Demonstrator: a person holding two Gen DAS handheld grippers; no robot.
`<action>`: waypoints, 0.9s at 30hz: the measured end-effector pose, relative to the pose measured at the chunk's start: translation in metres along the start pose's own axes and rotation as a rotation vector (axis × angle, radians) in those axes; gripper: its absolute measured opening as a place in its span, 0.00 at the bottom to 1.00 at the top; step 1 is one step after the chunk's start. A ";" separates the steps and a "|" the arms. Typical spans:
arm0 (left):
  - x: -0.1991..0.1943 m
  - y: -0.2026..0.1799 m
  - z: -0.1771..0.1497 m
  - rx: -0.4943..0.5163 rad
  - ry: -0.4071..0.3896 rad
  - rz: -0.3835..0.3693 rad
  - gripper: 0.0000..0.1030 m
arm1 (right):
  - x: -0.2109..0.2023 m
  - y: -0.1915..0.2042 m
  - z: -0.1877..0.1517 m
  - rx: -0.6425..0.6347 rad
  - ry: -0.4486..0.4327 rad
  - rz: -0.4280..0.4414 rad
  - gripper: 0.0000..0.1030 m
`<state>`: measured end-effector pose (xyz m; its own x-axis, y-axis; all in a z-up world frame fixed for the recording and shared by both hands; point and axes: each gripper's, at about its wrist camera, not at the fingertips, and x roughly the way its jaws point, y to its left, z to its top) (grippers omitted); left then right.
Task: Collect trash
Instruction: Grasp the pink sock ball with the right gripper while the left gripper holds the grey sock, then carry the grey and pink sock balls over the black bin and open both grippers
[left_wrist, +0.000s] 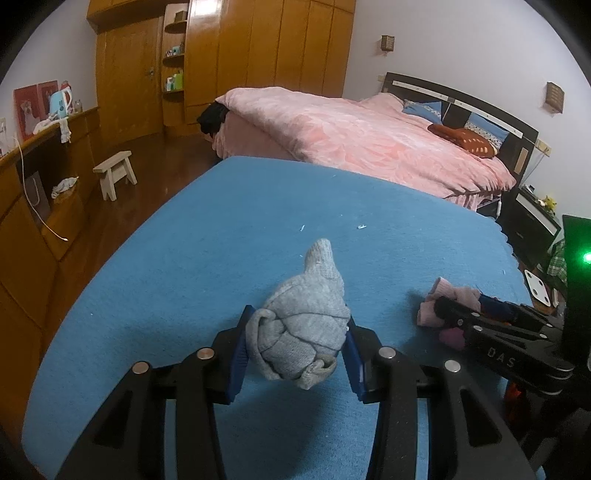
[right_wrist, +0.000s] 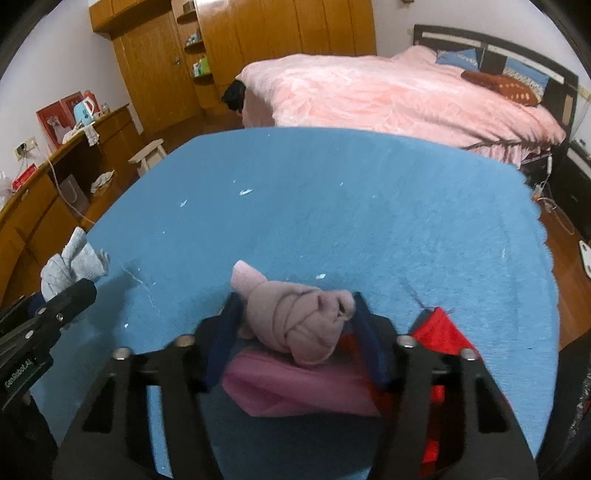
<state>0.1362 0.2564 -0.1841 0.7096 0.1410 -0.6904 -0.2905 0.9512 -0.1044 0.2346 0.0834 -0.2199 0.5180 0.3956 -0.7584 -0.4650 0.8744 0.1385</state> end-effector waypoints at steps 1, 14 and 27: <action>0.000 -0.001 0.000 0.000 0.000 0.000 0.43 | 0.000 -0.001 0.000 0.003 -0.001 0.007 0.50; -0.018 -0.008 0.007 0.004 -0.036 0.003 0.43 | -0.039 0.003 0.005 0.012 -0.071 0.073 0.44; -0.043 -0.023 0.015 0.024 -0.078 -0.013 0.43 | -0.087 -0.004 0.014 0.007 -0.145 0.065 0.44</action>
<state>0.1218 0.2328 -0.1411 0.7612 0.1490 -0.6312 -0.2663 0.9592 -0.0947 0.2018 0.0491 -0.1458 0.5856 0.4872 -0.6478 -0.4958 0.8476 0.1892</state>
